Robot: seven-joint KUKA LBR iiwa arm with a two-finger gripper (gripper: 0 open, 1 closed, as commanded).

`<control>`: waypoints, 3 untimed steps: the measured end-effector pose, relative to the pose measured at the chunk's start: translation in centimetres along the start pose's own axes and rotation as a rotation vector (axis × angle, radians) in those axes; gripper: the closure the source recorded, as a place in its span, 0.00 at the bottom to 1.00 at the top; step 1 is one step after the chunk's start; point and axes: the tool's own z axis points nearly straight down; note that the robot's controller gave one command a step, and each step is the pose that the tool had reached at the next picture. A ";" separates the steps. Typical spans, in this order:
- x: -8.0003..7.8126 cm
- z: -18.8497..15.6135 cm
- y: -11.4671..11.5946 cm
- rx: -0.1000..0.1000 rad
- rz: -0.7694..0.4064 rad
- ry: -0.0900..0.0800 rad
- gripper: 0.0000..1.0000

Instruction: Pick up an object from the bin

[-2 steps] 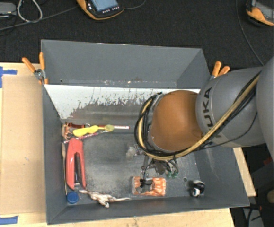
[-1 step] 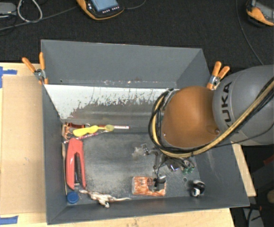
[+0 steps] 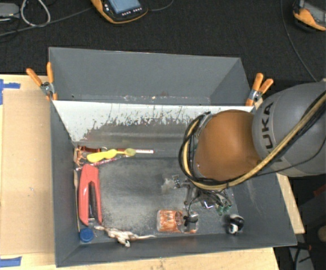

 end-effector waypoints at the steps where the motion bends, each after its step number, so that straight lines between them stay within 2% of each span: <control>1: 0.3 4.2 -1.7 0.000 -0.240 -0.003 0.00; 2: 3.3 5.1 -1.6 -0.001 0.093 -0.003 1.00; 3: 3.3 5.1 -1.6 -0.001 0.095 -0.003 1.00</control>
Offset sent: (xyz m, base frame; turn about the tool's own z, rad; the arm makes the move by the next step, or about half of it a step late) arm -0.0283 -0.0235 -0.0505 0.0911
